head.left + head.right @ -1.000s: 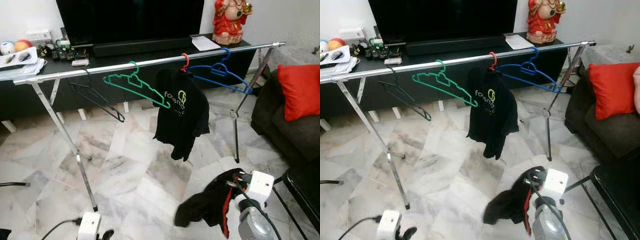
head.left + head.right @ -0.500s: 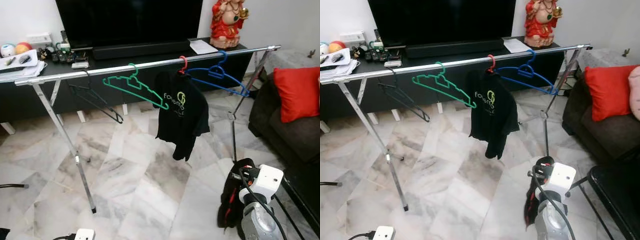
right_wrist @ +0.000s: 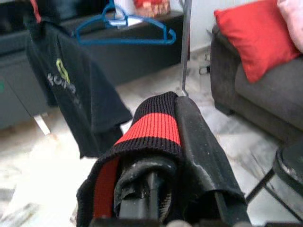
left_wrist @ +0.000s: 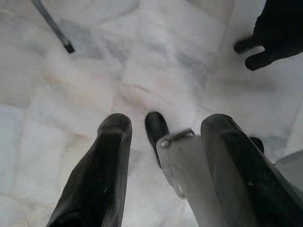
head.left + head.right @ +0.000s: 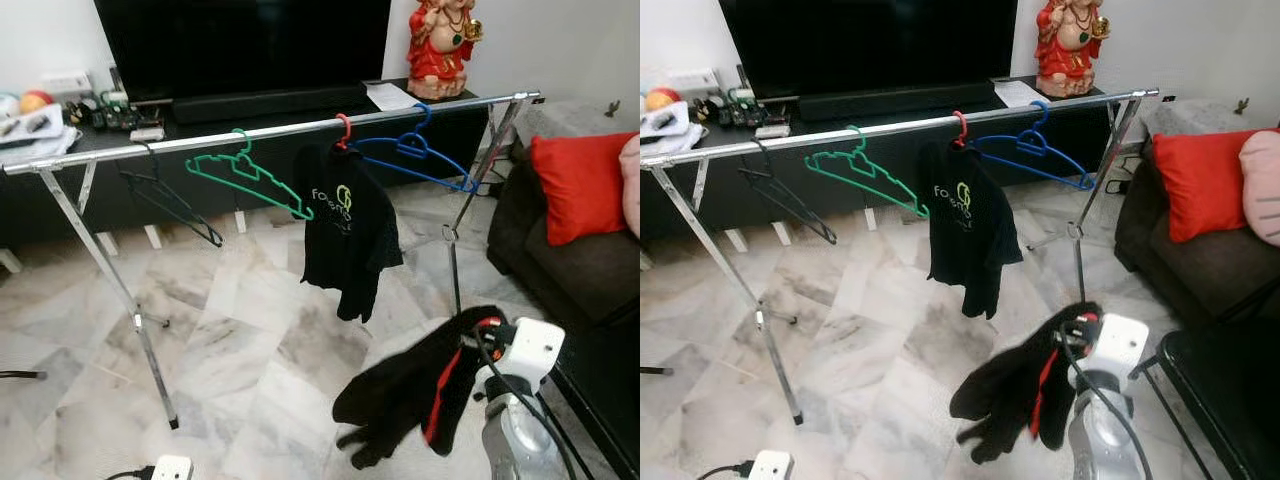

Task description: Hang hanger

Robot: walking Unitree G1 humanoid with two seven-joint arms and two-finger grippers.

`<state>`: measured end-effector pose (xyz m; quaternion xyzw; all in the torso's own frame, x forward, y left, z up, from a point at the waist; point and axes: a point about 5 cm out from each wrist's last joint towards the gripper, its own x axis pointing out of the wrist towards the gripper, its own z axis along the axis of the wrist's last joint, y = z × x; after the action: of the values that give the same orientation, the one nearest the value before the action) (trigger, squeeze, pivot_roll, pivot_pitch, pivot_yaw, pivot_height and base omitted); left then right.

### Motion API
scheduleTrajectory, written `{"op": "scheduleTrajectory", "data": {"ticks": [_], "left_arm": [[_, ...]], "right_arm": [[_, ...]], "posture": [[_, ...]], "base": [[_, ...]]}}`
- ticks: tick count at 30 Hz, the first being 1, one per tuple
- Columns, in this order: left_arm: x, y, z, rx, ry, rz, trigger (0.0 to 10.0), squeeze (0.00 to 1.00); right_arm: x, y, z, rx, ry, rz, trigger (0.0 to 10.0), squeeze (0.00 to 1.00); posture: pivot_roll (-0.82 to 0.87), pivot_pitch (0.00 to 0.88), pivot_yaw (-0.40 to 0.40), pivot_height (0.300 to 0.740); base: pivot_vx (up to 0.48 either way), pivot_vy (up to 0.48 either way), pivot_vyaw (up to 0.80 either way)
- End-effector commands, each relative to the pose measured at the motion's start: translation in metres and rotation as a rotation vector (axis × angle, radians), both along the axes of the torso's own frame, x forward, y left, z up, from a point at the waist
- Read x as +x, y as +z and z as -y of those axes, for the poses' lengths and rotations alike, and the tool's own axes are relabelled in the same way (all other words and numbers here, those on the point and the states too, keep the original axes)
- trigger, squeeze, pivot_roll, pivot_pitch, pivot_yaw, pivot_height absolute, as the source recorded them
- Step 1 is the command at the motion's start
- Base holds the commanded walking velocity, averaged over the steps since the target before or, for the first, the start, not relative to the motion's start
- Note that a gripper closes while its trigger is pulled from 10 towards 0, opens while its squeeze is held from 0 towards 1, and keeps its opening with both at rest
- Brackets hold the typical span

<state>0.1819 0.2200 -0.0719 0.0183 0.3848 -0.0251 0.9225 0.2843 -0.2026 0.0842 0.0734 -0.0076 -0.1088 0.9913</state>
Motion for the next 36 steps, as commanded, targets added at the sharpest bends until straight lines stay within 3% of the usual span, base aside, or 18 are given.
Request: {"op": "scheduleTrajectory", "data": {"ticks": [1,10,24,36], "left_arm": [[-0.010,-0.006,0.003,-0.009,0.003,-0.049,10.0,0.00],[-0.012,-0.007,0.003,-0.010,0.011,-0.057,10.0,0.00],[-0.029,-0.012,-0.012,-0.014,0.072,-0.108,10.0,0.00],[-0.039,-0.013,-0.022,-0.009,0.095,-0.128,10.0,0.00]], "right_arm": [[0.001,0.011,0.004,-0.019,-0.015,0.051,10.0,0.00],[0.002,0.013,-0.001,-0.025,0.013,0.059,10.0,0.00],[0.004,0.013,-0.004,-0.012,0.024,0.053,10.0,0.00],[0.004,0.010,-0.002,-0.012,0.023,0.040,10.0,0.00]], "posture": [[-0.01,0.101,-0.002,0.740],[-0.01,0.106,-0.002,0.740],[0.00,0.124,-0.001,0.740],[-0.01,0.127,-0.007,0.740]], "base": [[0.000,-0.368,0.00],[0.000,-0.390,0.00],[0.000,0.000,0.00],[0.321,0.000,0.00]]}}
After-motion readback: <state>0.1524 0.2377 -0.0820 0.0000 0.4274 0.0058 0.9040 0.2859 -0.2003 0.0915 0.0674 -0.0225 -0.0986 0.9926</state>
